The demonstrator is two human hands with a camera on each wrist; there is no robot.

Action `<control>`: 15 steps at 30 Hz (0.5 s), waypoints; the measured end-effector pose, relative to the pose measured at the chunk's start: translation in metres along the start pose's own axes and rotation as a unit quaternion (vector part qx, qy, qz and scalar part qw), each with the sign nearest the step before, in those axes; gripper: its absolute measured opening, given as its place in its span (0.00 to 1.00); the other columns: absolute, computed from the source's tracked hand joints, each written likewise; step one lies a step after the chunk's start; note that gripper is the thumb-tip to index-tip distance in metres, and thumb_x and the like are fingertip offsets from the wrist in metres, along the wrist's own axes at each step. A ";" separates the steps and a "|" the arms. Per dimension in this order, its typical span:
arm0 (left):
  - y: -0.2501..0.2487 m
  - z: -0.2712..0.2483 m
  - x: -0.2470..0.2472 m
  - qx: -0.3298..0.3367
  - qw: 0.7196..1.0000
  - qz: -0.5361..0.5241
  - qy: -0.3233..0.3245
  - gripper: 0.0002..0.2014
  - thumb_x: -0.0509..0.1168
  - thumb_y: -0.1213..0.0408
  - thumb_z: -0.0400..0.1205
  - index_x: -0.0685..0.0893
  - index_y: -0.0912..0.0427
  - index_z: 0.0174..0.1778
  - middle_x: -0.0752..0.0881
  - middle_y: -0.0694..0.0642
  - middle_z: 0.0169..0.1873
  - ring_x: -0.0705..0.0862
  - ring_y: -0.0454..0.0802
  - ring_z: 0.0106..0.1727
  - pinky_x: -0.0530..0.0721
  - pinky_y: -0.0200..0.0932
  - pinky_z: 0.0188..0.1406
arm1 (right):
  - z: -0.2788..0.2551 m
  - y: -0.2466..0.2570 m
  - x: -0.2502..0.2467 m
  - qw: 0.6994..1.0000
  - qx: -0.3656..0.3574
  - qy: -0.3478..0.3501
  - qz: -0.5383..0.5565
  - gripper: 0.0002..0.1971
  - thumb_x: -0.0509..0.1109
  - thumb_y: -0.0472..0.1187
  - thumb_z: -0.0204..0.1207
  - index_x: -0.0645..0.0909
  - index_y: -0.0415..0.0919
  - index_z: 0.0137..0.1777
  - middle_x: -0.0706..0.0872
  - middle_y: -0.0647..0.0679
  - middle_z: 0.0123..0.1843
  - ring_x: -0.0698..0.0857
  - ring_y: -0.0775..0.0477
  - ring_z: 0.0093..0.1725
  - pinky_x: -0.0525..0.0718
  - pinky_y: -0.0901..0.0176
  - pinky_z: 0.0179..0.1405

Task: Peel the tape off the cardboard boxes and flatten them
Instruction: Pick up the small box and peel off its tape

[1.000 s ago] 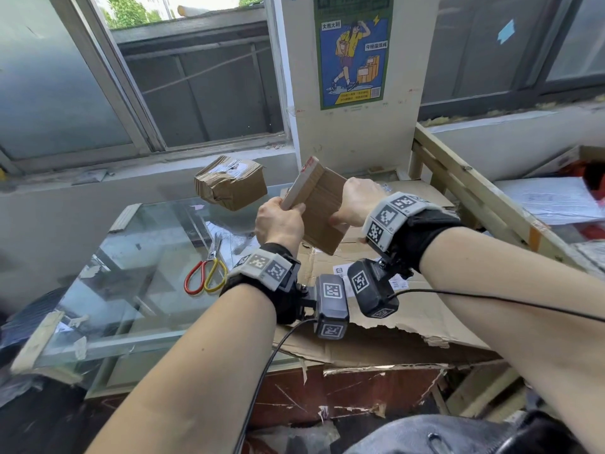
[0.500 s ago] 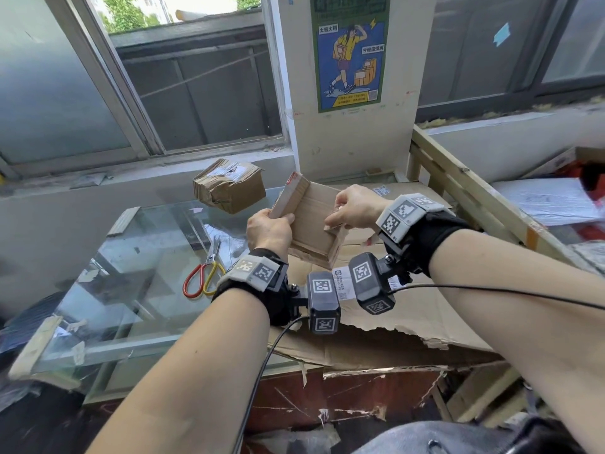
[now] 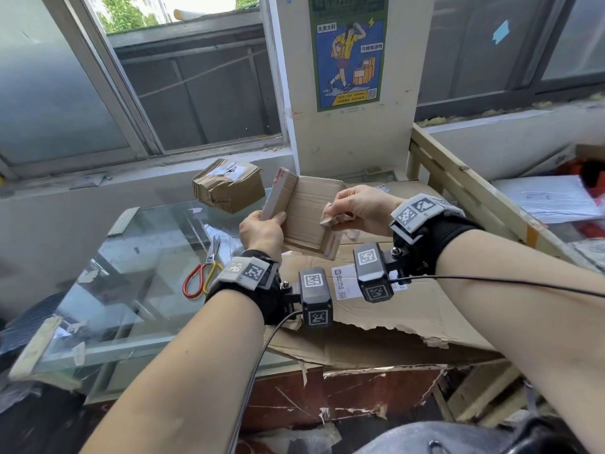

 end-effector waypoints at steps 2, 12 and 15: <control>0.000 0.000 0.000 -0.007 1.000 -0.010 0.002 0.07 0.75 0.65 0.76 0.84 0.56 0.47 0.87 0.55 0.44 0.84 0.54 0.46 0.86 0.50 0.55 | 0.001 0.000 0.000 1.000 -0.010 -0.005 0.013 0.13 0.67 0.22 0.72 0.74 0.36 0.31 0.74 0.37 0.40 0.74 0.42 0.40 0.88 0.56 0.41; -0.001 -0.003 -0.001 -0.078 0.994 -0.074 0.016 0.10 0.76 0.67 0.75 0.83 0.56 0.47 0.86 0.57 0.44 0.86 0.60 0.53 0.85 0.60 0.59 | 0.000 -0.004 0.002 0.993 -0.057 -0.016 0.105 0.18 0.67 0.25 0.75 0.68 0.39 0.28 0.78 0.43 0.32 0.81 0.50 0.35 0.87 0.58 0.41; 0.000 -0.004 0.000 -0.102 0.991 -0.088 0.022 0.10 0.75 0.66 0.76 0.82 0.56 0.48 0.84 0.54 0.41 0.84 0.57 0.51 0.84 0.57 0.61 | -0.001 -0.005 0.001 0.989 -0.061 -0.014 0.131 0.20 0.67 0.23 0.75 0.66 0.40 0.27 0.76 0.44 0.31 0.80 0.50 0.35 0.87 0.58 0.41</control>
Point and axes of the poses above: each hand's wrist, its own z-axis towards the middle knuckle, its own x-axis out of the palm, y = z × x, the point moved 2 cm from there along z, towards the middle knuckle
